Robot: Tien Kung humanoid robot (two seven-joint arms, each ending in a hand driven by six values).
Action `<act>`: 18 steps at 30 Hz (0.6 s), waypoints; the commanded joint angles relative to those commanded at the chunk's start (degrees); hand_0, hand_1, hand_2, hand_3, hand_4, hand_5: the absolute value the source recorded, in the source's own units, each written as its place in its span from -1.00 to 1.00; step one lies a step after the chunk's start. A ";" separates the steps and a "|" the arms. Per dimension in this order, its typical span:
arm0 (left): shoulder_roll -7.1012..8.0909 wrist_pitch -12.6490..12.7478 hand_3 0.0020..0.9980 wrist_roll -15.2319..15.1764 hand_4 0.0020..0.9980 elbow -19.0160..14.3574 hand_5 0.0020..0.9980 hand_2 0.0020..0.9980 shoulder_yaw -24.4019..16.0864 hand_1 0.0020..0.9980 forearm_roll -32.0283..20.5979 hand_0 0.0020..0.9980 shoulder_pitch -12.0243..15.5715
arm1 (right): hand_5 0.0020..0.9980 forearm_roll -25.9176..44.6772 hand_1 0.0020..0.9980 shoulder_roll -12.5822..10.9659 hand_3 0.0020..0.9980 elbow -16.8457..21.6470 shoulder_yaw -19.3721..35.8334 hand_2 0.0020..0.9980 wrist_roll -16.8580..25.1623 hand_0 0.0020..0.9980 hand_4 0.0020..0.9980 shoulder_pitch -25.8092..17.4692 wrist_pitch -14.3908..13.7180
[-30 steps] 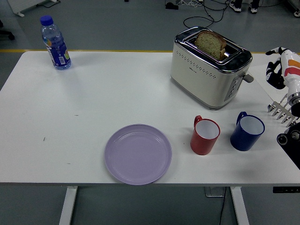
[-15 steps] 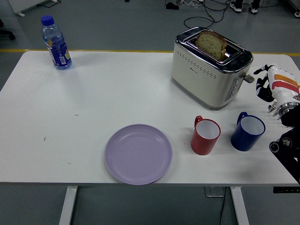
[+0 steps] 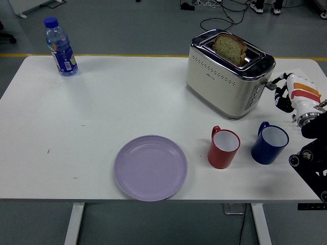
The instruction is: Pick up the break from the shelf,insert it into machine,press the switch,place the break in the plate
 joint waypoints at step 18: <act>0.03 -0.05 0.39 -0.01 0.02 0.00 1.00 0.18 0.07 -0.01 -0.03 -0.16 -0.26 | -1.00 0.24 -0.58 1.63 0.19 -3.59 -0.58 -0.39 0.14 -0.55 -0.19 0.09 -0.39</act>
